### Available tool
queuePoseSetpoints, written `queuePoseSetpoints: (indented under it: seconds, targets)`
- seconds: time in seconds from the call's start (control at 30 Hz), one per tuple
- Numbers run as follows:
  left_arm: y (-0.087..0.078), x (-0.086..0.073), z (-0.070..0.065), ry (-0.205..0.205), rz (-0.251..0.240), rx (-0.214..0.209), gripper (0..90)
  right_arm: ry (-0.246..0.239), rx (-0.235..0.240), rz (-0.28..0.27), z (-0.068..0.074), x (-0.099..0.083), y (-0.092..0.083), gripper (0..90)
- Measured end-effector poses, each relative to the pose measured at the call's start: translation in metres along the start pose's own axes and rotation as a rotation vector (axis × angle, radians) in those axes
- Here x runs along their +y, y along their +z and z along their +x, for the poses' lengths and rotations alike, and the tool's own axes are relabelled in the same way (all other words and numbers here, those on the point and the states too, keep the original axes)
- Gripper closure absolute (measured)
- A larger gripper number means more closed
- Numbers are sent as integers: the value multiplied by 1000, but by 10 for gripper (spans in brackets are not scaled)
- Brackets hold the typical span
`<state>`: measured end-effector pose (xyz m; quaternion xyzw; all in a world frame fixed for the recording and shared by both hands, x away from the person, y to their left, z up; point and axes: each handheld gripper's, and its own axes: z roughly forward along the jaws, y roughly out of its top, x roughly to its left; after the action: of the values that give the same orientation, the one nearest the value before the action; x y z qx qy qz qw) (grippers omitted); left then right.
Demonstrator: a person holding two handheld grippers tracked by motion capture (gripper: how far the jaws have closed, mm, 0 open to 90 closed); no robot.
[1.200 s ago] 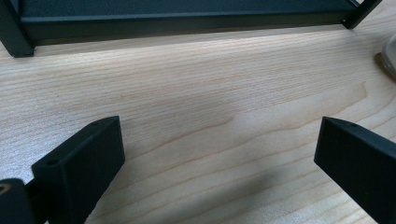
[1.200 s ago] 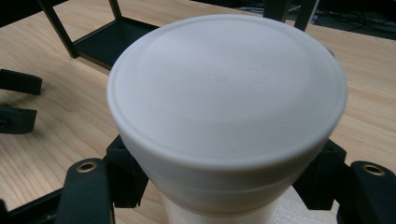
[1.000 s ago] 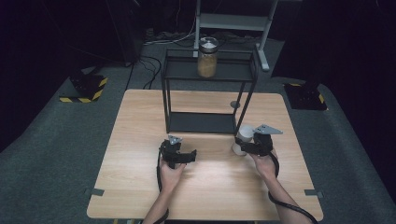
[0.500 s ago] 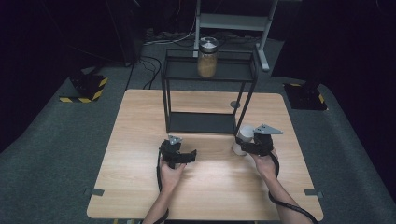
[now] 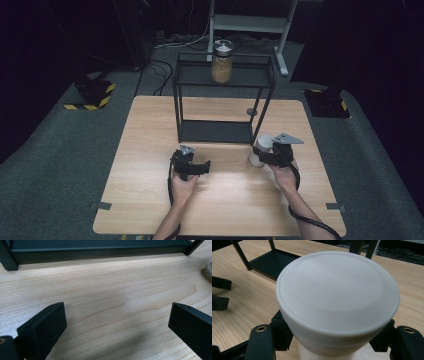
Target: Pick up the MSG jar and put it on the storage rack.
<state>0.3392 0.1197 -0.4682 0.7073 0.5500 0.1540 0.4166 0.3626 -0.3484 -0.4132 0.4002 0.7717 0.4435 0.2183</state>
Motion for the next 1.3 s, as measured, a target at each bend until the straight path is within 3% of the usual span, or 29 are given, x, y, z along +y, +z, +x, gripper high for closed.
queuePoseSetpoints:
  seconds: [0.8,1.3]
  targets:
    - [0,0,0,-1,0,-1,20,-19,21,20,-1,5,-5,344]
    - [0,0,1,-2,-1,-4,21,-54,59,12,-4,29,-20,344]
